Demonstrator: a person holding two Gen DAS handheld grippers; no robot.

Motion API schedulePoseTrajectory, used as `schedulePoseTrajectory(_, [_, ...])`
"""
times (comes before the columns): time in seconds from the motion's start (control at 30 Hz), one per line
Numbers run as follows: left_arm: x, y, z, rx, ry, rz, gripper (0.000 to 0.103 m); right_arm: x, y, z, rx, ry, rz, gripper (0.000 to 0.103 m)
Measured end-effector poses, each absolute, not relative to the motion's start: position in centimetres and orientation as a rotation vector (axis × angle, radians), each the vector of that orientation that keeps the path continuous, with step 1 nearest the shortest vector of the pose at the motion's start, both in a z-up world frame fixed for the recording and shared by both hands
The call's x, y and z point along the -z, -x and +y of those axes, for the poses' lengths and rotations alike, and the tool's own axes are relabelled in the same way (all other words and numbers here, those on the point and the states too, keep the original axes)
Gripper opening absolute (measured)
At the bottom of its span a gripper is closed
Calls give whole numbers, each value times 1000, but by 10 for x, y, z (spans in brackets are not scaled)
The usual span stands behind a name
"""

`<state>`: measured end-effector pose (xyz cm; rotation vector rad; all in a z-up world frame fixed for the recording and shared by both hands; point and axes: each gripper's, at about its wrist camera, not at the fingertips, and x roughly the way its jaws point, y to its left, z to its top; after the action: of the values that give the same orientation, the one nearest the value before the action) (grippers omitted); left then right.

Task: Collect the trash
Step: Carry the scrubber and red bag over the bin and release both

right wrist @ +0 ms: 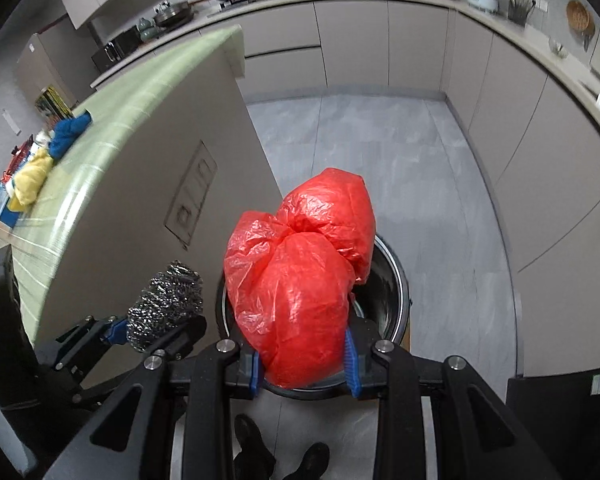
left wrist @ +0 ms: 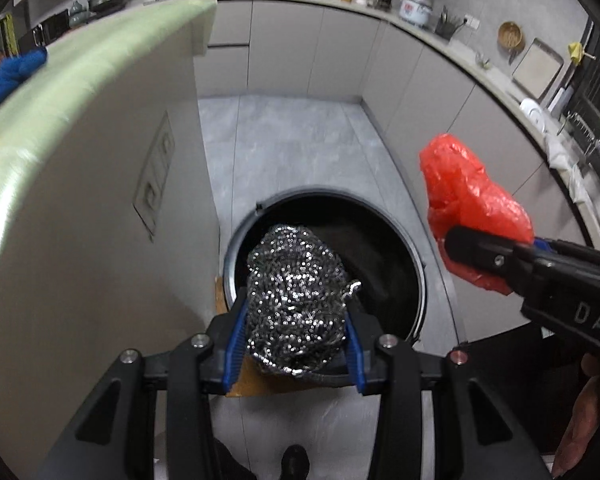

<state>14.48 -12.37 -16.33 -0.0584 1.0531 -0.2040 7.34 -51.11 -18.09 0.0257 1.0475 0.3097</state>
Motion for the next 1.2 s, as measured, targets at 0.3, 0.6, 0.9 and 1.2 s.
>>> schedulePoseTrajectory(0.3, [203, -164, -136, 183, 73, 1139, 43, 231, -92, -514, -334, -36, 1136, 33])
schedulePoseTrajectory(0.6, [222, -177, -142, 164, 84, 1166, 75, 248, -117, -520, -411, -89, 1177, 61])
schedulePoseTrajectory(0.9, [212, -161, -146, 85, 28, 1137, 93, 228, -116, -554, -283, -119, 1127, 101])
schedulePoseTrajectory(1.2, [185, -157, -140, 81, 19, 1085, 93, 216, -102, -553, -266, -117, 1099, 101])
